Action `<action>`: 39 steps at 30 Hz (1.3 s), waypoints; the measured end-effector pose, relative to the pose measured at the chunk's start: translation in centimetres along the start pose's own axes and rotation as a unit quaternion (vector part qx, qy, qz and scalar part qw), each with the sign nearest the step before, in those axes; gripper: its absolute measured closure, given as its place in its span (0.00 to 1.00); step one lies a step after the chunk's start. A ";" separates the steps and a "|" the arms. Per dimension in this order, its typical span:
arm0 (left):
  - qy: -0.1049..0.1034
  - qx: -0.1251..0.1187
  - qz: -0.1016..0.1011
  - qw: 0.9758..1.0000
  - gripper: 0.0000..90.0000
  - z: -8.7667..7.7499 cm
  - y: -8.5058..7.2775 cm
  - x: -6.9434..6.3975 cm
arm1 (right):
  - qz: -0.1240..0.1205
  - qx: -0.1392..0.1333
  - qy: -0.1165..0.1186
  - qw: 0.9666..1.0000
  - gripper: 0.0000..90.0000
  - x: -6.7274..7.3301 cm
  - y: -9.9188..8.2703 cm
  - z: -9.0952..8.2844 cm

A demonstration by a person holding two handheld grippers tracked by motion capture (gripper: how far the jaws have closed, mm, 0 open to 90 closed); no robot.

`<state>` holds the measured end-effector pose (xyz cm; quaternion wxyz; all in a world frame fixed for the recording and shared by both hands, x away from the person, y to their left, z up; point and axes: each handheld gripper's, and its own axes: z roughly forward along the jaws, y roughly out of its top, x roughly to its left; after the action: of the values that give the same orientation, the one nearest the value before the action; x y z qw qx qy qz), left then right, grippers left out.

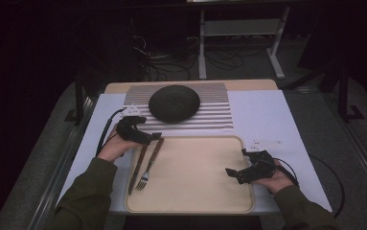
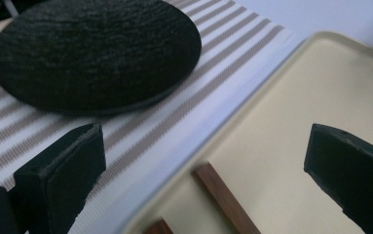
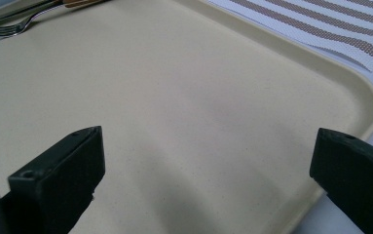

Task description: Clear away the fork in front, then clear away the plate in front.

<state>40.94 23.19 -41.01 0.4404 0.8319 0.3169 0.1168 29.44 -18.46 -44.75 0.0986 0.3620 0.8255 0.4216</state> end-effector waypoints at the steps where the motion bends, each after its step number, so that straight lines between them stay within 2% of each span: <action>1: 0.000 0.000 0.001 1.000 0.02 0.3 0.2 0.1 | 0.000 0.000 0.000 1.000 0.00 0.0 0.0 0.0; 5: -0.001 0.002 0.014 1.000 0.02 1.4 1.1 0.5 | 0.000 -0.001 0.001 1.000 0.00 -0.1 0.0 0.0; 12: 0.009 0.012 0.036 0.999 0.10 3.3 2.2 1.2 | 0.000 -0.001 0.002 1.000 0.00 0.0 0.0 0.0; 18: 0.017 0.017 0.049 0.999 0.20 4.4 2.8 1.9 | -0.001 -0.002 0.003 1.000 0.00 -0.1 0.0 0.0; 22: 0.029 0.018 0.076 0.997 0.32 5.1 2.8 2.2 | -0.001 -0.002 0.003 1.000 0.00 -0.1 0.0 0.0; 26: 0.039 0.021 0.102 0.994 0.45 5.6 2.7 2.2 | 0.001 -0.001 0.003 1.000 0.00 -0.1 0.0 0.0; 29: 0.034 0.023 0.121 0.992 0.52 6.0 2.4 2.1 | 0.001 -0.001 0.004 1.000 0.00 -0.1 0.0 0.0; 32: 0.039 0.030 0.143 0.989 0.60 6.3 2.2 2.0 | 0.000 -0.001 0.004 1.000 0.00 -0.1 0.0 0.0; 34: 0.045 0.031 0.163 0.985 0.66 6.5 2.1 1.8 | 0.001 -0.001 0.004 1.000 0.00 -0.1 0.0 0.0; 35: 0.050 0.033 0.176 0.983 0.68 6.5 2.1 1.7 | 0.001 -0.001 0.004 1.000 0.00 -0.1 0.0 0.0; 39: 0.059 0.038 0.205 0.976 0.72 6.7 2.0 1.2 | 0.000 -0.001 0.004 1.000 0.00 -0.1 0.0 0.0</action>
<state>45.94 18.72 -43.42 0.3550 0.8871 0.1691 0.2416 29.48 -18.49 -44.79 0.0954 0.3603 0.8256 0.4236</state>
